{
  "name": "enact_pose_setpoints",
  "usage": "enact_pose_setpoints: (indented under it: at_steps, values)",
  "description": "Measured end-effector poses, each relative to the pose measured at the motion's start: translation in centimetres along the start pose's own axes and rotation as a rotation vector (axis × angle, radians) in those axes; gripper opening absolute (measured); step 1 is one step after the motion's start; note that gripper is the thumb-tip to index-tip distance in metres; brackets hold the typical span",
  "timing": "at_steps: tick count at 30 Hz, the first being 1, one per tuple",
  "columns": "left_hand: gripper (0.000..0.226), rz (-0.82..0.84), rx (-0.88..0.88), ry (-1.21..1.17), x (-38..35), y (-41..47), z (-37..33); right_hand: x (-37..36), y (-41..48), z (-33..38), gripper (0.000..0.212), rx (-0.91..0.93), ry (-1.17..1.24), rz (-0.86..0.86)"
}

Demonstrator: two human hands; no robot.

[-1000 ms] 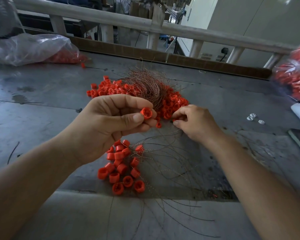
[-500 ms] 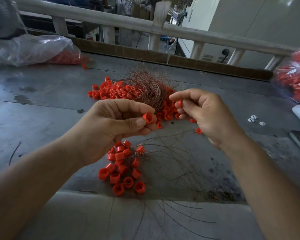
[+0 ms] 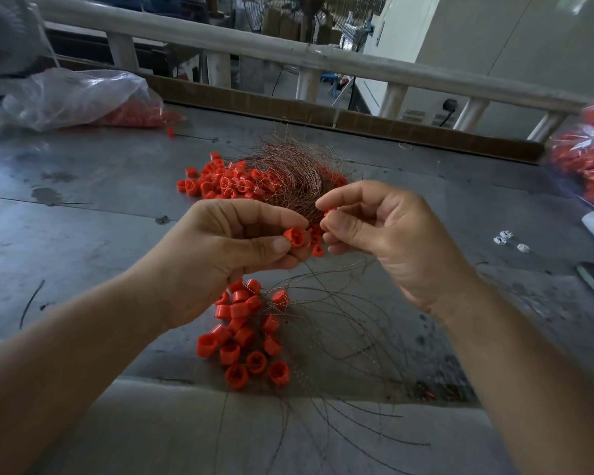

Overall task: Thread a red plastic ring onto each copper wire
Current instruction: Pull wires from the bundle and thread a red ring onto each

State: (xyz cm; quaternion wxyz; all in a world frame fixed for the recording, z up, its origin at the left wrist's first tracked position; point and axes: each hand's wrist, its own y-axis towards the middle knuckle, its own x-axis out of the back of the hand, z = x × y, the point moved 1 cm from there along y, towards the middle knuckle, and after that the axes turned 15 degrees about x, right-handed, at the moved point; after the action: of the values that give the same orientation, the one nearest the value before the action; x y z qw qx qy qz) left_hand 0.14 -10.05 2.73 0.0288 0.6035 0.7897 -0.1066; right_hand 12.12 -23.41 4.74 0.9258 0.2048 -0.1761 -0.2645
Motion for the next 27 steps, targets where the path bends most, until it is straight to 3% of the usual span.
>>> enact_pose_setpoints:
  at_steps: [10, 27]
  values:
    - [0.027, -0.111, -0.080, 0.047, 0.0, 0.1, 0.0, -2.3, -0.5, 0.0, 0.023, 0.257, -0.293, -0.005]
    - [0.023, -0.211, -0.138, 0.241, 0.0, 0.0, 0.0, -2.8, -0.7, -0.4, 0.027, 0.385, -0.545, -0.045]
